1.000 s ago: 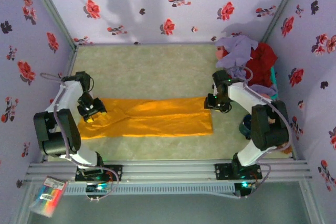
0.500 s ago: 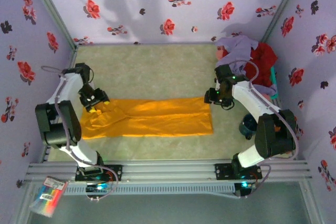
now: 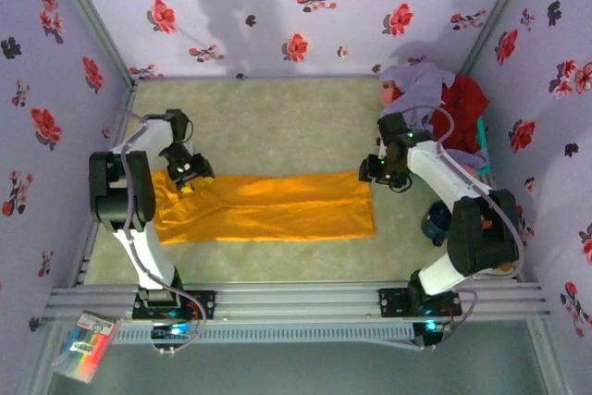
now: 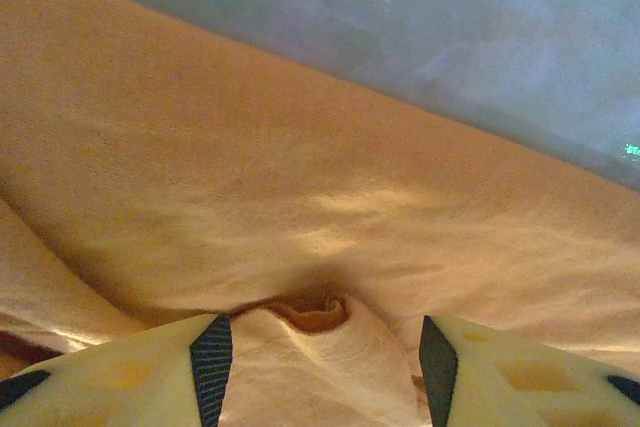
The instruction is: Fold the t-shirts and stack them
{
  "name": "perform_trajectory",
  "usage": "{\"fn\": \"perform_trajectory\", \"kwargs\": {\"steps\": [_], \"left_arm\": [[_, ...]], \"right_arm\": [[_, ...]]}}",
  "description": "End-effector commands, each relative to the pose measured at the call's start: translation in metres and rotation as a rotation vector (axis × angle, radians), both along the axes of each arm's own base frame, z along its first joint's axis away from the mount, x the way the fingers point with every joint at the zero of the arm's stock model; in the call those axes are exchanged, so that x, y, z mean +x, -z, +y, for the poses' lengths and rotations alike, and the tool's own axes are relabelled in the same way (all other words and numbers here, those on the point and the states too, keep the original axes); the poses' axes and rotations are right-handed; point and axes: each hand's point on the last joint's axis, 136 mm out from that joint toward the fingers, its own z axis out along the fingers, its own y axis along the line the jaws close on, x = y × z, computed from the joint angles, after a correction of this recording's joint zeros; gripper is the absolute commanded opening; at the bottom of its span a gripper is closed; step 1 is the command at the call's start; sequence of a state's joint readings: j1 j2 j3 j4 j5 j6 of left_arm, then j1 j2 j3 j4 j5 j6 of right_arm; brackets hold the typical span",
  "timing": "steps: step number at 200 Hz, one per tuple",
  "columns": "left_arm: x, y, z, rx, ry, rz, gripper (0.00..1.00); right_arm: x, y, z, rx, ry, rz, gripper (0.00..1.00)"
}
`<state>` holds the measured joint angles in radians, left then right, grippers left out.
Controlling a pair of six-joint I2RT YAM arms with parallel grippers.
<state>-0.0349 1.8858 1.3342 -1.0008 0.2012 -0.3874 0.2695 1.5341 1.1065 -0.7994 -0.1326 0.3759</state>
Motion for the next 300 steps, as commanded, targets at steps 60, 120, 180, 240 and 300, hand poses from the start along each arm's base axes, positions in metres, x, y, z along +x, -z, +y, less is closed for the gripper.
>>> {"fn": "perform_trajectory", "kwargs": {"steps": [60,120,180,240,300], "left_arm": [[-0.022,0.018,-0.007,0.014,0.016,0.109,0.37],[-0.038,0.003,-0.006,0.078,0.004,0.071,0.10],[-0.072,-0.016,-0.021,0.100,0.003,0.070,0.10],[-0.110,-0.012,-0.057,0.006,-0.008,0.144,0.36],[-0.129,-0.026,-0.060,0.003,0.030,0.157,0.51]], "right_arm": [[-0.002,-0.001,0.003,0.004,-0.011,0.013,0.59],[-0.004,0.005,0.005,0.021,-0.007,0.013,0.59],[-0.005,0.008,0.007,0.036,-0.020,0.005,0.59],[-0.008,0.015,0.011,0.062,-0.021,0.009,0.59],[-0.008,0.017,0.012,0.068,-0.020,0.004,0.59]]}}
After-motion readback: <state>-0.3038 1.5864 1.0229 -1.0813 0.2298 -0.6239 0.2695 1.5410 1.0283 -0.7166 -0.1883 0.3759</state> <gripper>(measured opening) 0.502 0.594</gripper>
